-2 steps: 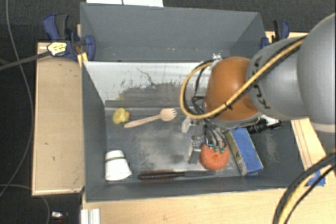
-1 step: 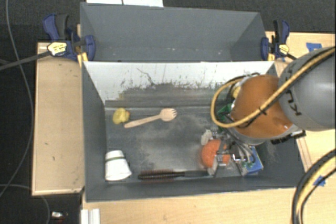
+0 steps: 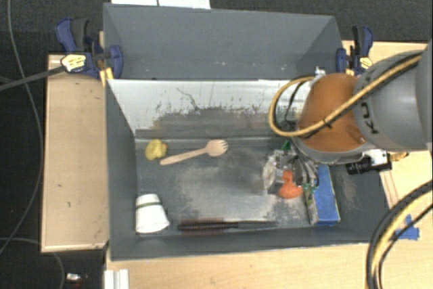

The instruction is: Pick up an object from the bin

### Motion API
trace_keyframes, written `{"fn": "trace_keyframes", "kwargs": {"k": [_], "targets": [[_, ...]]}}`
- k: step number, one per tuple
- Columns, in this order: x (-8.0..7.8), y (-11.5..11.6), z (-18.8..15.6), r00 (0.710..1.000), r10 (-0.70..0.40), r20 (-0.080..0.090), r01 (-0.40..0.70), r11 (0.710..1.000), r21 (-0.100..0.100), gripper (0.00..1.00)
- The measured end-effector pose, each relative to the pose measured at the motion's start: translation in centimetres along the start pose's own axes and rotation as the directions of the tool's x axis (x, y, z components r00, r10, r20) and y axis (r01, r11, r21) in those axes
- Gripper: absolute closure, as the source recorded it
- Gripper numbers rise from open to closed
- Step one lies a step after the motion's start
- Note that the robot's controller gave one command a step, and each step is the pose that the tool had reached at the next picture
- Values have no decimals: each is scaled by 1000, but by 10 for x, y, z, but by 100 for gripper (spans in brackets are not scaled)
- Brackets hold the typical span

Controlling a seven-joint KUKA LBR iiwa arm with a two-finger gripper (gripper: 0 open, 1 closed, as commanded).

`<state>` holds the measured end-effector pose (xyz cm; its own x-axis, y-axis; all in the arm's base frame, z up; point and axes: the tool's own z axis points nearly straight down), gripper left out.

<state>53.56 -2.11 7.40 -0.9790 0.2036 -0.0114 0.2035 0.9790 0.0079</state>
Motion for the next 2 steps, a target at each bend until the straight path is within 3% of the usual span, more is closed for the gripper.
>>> {"fn": "trace_keyframes", "kwargs": {"k": [2], "targets": [[8, -9, -5, 1000, 21, 0, -21, 1000, -2, 100]]}}
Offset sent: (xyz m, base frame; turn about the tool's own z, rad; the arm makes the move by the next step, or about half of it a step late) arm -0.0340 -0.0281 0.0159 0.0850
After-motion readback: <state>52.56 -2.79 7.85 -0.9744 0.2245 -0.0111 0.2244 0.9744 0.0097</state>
